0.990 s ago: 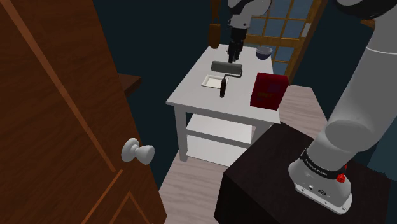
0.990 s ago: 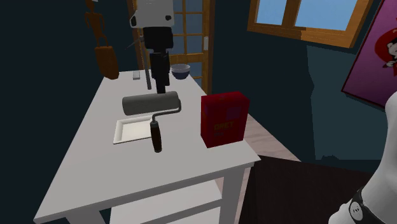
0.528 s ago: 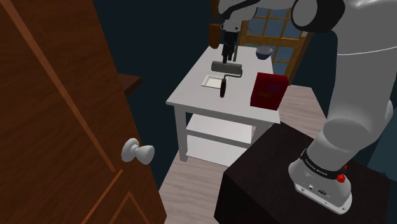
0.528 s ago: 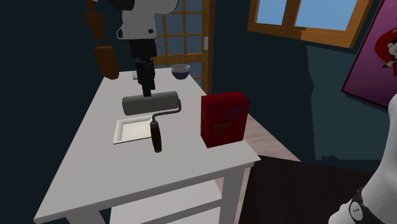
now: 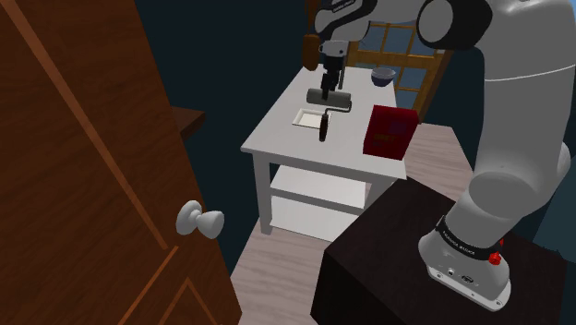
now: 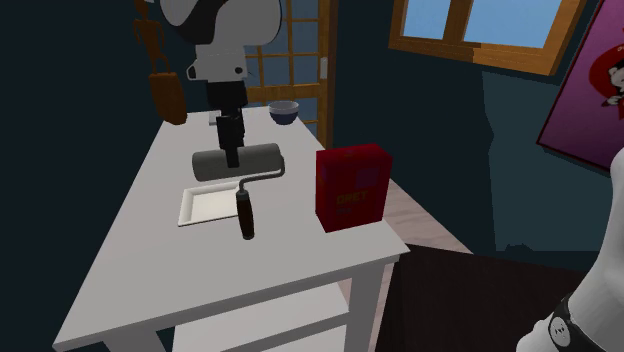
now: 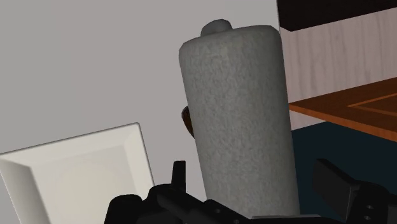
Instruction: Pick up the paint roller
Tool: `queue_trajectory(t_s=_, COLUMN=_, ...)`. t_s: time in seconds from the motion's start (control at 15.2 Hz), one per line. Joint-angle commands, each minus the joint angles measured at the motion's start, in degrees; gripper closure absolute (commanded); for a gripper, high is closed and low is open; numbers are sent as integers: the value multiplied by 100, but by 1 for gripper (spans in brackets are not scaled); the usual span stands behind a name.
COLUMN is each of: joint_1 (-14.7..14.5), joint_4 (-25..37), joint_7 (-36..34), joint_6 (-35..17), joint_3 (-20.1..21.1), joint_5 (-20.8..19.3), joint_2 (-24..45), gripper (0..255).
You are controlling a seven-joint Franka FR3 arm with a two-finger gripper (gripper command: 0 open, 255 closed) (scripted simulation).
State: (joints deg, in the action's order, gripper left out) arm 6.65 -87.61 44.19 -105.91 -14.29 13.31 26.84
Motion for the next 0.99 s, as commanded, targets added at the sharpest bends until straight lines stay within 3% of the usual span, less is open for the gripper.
queue_trajectory(t_s=0.0, joint_1=0, joint_4=-8, joint_7=4, joint_6=-27, joint_3=3, joint_5=6, joint_2=17, gripper=255)
queue_trajectory(t_s=0.59, joint_1=-1, joint_4=6, joint_7=0, joint_6=-24, joint_3=5, joint_5=7, joint_2=28, gripper=255)
queue_trajectory(t_s=0.92, joint_1=5, joint_4=246, joint_7=-55, joint_6=307, joint_3=-12, joint_5=-32, joint_2=-70, gripper=255)
